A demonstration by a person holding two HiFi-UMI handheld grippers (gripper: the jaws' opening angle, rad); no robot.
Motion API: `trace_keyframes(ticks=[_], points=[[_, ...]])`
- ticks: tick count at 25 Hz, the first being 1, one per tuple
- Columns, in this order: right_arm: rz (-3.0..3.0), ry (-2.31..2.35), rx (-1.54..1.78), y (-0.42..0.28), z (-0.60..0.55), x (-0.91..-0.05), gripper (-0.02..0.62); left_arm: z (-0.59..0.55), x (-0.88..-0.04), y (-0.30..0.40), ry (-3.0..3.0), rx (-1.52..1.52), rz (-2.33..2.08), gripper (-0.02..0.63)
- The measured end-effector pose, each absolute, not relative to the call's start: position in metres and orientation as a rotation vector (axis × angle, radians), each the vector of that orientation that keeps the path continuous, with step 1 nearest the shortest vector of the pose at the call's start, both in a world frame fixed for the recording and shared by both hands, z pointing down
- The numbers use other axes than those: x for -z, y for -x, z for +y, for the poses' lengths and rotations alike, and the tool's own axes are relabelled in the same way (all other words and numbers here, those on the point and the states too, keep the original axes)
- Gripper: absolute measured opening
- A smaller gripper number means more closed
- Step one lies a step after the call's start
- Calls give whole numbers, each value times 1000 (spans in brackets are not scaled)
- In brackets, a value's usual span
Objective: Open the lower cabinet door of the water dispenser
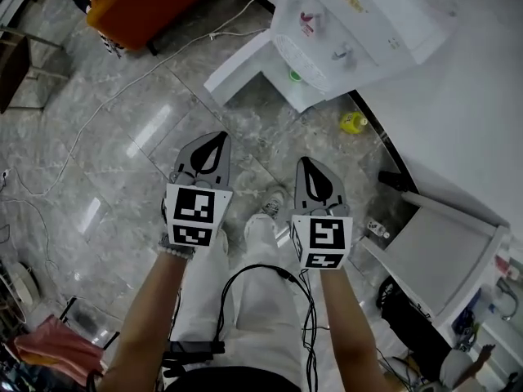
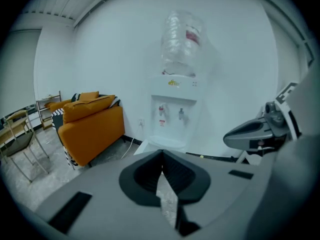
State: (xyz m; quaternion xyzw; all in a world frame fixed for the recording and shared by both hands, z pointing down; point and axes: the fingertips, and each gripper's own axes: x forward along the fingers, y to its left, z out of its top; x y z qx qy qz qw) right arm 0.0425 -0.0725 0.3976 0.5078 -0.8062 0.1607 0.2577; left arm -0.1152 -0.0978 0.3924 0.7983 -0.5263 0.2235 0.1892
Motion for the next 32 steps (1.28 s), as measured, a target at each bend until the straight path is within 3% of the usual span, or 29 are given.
trace_keyframes(ticks=[19,32], points=[[-2252,-1468,-324,1,8,-220,5,20,-208,142,-2537,-594,-1245,12],[-2240,-1643,-215,16,70,-151,5,66,-144,184,-2641,-508,-1268,12]])
